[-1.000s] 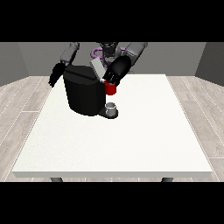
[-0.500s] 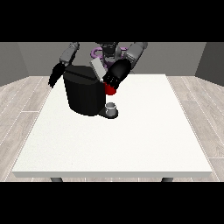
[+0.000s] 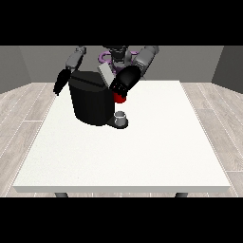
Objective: Insert the coffee pod into the coffee machine and close the lid
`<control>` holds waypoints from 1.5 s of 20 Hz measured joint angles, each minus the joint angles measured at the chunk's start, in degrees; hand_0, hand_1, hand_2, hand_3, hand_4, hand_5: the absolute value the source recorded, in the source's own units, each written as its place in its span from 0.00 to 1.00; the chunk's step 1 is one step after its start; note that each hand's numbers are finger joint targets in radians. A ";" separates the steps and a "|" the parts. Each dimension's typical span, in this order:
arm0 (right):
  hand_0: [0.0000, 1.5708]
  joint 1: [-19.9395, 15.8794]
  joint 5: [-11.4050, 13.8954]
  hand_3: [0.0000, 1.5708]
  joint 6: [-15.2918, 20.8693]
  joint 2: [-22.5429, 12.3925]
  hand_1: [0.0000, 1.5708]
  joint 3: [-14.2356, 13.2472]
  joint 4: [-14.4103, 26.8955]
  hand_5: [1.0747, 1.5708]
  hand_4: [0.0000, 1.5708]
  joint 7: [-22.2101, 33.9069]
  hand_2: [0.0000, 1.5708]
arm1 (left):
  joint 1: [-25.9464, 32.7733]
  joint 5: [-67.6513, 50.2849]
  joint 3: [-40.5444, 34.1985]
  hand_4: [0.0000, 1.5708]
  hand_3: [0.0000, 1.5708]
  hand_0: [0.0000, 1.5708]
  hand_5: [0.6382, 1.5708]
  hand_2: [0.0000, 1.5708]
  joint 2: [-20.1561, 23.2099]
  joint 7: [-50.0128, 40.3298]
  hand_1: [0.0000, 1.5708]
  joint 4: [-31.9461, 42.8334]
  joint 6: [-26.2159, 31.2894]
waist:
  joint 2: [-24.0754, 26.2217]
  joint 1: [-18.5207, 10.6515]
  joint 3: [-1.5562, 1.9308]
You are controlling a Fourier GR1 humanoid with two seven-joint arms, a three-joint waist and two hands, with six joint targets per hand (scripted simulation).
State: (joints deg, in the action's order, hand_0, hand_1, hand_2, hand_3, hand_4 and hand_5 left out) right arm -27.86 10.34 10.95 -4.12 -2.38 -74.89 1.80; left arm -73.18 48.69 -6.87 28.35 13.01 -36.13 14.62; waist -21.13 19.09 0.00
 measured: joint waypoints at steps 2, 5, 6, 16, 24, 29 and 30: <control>0.00 0.23 0.49 0.00 0.65 0.32 0.00 0.08 0.87 1.00 0.00 -0.83 0.00 | -0.41 0.45 0.55 0.00 0.51 0.69 1.00 0.68 -0.03 0.63 0.69 -0.45 0.08 | -0.33 -0.53 0.01; 0.00 -0.12 0.52 0.00 0.53 0.01 0.00 0.01 0.41 1.00 0.14 -0.31 0.00 | -0.44 1.51 1.24 0.00 0.44 0.59 1.00 0.62 0.98 2.11 0.59 -0.45 -0.36 | -0.61 -0.16 0.03; 0.00 -0.16 0.79 0.00 0.70 0.11 0.00 0.25 0.12 1.00 0.09 -0.28 0.00 | -0.56 1.70 1.15 0.00 0.42 0.52 1.00 0.58 1.40 2.54 0.52 -0.41 -0.79 | -0.99 0.10 0.06; 0.00 -1.74 0.61 0.00 0.15 -1.31 0.00 -0.86 1.07 1.00 0.13 0.07 0.00 | -1.27 4.20 1.93 0.00 0.28 0.00 1.00 0.33 2.69 3.10 0.00 -0.57 -2.55 | -1.90 -0.13 0.12; 0.00 -0.38 0.95 0.00 0.98 -1.10 0.00 -1.30 2.62 1.00 0.06 0.01 0.00 | 0.37 4.56 1.92 0.00 0.10 0.00 1.00 0.00 0.91 2.53 0.00 -0.11 -3.19 | 0.53 -1.91 0.10; 0.00 3.81 -1.02 0.00 1.00 -1.57 0.00 -4.37 7.59 1.00 0.00 -3.20 0.00 | 3.91 3.37 2.26 0.00 0.00 0.00 1.00 0.00 -2.31 1.48 0.00 -1.50 -0.94 | 6.07 -6.83 0.06; 0.00 4.39 -1.55 0.00 0.87 -1.90 0.00 -5.22 8.81 1.00 0.00 -3.78 0.00 | 4.94 3.27 2.66 0.00 0.00 0.00 1.00 0.05 -3.54 1.19 0.00 -2.07 -0.71 | 7.22 -7.95 0.06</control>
State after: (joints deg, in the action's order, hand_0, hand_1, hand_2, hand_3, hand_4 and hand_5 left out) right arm -23.48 8.79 11.82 -6.02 -7.60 -66.07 -1.98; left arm -68.24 51.96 -4.21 24.81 14.21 -38.20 13.91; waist -13.91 11.14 0.06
